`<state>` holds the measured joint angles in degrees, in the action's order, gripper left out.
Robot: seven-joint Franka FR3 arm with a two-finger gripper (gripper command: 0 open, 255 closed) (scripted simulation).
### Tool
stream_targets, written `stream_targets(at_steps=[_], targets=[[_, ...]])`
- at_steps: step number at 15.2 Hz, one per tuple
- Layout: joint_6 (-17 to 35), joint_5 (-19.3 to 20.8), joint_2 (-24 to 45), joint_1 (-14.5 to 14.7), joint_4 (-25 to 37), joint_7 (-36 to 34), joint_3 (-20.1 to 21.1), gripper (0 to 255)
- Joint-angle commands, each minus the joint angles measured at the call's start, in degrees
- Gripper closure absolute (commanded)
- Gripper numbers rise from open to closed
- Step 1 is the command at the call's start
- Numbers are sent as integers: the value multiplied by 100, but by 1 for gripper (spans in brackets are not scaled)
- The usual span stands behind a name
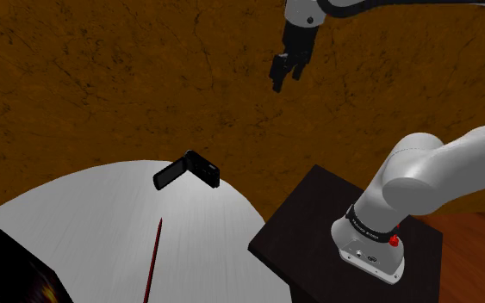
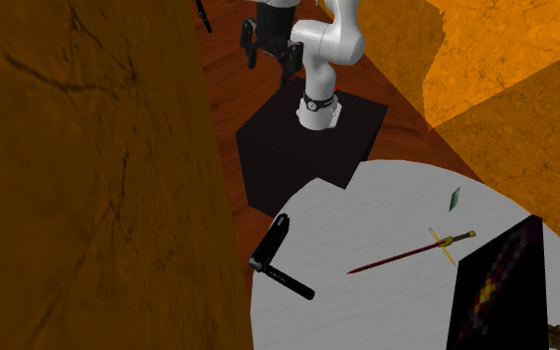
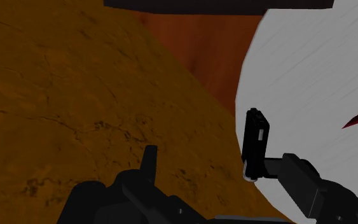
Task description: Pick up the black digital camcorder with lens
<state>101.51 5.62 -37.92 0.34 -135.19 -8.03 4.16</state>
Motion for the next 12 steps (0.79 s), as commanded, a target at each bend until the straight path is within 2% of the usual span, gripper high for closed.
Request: stream_targets(at_steps=[1,12], targets=[[402,-38,282,25,-142,-92,53,0],[2240,-83,2204,95,-208,-518,329,0]])
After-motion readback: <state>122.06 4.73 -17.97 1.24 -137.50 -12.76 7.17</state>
